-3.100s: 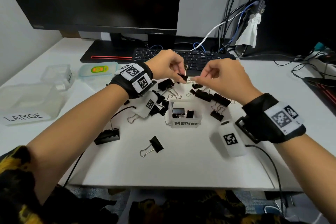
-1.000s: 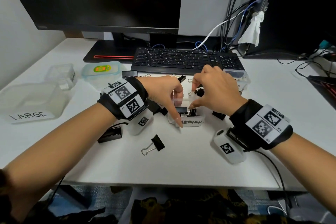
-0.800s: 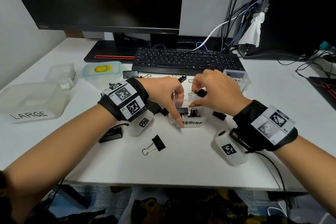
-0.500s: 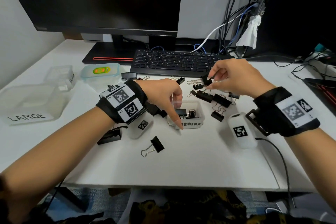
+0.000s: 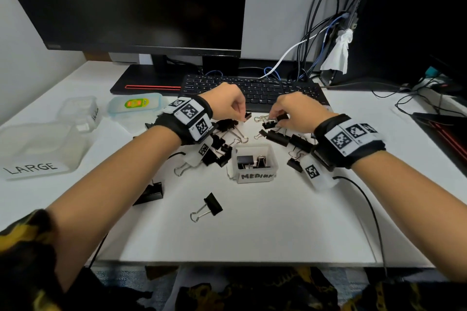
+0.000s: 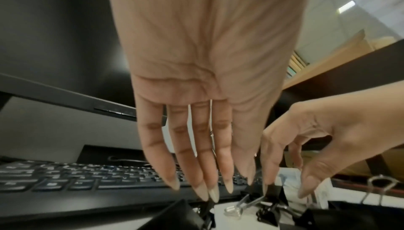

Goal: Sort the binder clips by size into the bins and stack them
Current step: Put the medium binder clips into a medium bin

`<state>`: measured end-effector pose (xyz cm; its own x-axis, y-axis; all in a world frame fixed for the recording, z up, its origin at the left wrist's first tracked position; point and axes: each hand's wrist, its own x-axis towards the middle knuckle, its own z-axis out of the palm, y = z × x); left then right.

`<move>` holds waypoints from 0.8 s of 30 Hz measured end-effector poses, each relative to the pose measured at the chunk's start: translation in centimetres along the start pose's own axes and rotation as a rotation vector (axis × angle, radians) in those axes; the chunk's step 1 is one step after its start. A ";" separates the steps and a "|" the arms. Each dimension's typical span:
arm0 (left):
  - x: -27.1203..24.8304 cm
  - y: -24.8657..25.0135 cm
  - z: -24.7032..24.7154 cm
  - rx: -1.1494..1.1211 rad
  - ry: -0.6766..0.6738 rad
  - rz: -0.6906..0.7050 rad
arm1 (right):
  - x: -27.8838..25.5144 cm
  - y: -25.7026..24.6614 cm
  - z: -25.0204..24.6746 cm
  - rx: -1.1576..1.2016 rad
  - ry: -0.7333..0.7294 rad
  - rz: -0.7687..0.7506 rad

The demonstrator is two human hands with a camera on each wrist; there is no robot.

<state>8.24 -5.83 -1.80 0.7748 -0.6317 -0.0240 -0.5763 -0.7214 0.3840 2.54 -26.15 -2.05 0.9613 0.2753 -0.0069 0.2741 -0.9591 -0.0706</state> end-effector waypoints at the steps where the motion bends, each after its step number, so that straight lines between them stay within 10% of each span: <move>1: 0.5 0.0 0.2 0.033 0.009 0.008 | 0.4 -0.1 0.3 -0.009 -0.014 -0.009; 24: 3.4 2.2 0.9 0.354 -0.176 -0.064 | 0.5 -1.7 0.4 0.018 -0.022 -0.032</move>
<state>9.35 -9.76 -1.86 0.7734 -0.5990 -0.2076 -0.6060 -0.7947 0.0354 2.55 -24.39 -2.38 0.9512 0.3075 -0.0258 0.3042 -0.9485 -0.0888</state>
